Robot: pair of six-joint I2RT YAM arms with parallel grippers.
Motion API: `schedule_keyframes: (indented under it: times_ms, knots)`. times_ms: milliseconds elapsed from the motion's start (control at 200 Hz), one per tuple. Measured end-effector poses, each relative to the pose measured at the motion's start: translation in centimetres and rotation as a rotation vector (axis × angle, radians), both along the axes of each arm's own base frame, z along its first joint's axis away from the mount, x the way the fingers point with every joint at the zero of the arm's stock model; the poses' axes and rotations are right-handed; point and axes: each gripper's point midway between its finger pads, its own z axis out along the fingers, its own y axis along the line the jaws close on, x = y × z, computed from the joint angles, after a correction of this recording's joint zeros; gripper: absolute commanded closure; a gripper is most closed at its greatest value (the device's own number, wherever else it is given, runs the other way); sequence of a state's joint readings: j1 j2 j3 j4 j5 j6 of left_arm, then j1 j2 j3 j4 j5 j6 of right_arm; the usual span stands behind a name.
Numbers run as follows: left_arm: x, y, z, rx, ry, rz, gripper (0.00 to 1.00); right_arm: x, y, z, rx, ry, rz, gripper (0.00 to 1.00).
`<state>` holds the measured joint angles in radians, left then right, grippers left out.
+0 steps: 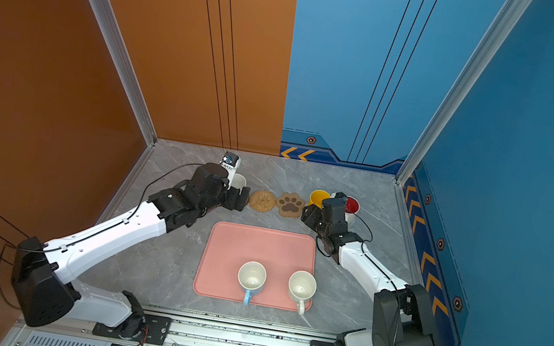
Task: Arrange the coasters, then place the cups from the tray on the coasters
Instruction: 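Open the left gripper and lift away while the right gripper rises, then move the right gripper toward the white mug on the tray nearest the robot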
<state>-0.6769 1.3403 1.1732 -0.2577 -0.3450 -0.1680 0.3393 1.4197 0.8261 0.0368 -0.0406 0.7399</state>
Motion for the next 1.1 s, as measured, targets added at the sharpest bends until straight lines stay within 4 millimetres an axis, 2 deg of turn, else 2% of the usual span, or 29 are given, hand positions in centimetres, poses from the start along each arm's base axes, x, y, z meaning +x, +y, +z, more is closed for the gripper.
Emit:
schedule_keyframes:
  times_ms: [135,240,471,646,761,916,1096]
  knots:
    - [-1.2,-0.3,-0.7,-0.049,-0.036,-0.049,0.0,-0.1,0.7,0.5,-0.018,-0.01,0.013,0.27]
    - [-2.1,-0.3,-1.2,-0.065,-0.051,-0.08,0.01,-0.4,1.0,1.0,-0.061,-0.009,0.017,0.19]
    - [-3.5,0.5,-2.4,-0.084,-0.089,-0.097,0.02,-2.4,2.4,4.7,-0.149,-0.077,0.065,0.13]
    - [-4.1,1.2,-4.8,-0.086,-0.097,-0.095,0.02,-3.7,1.4,6.6,-0.172,-0.112,0.053,0.11]
    - [-4.1,1.7,-5.8,-0.082,-0.092,-0.085,0.02,-5.3,0.7,7.4,-0.187,-0.131,0.04,0.1]
    - [-3.6,2.4,-5.3,-0.098,-0.111,-0.061,0.02,-7.9,-0.2,8.3,-0.212,-0.162,0.034,0.09]
    - [-3.4,3.7,-5.3,-0.119,-0.125,-0.024,0.02,-10.6,-0.8,9.9,-0.218,-0.206,0.057,0.01]
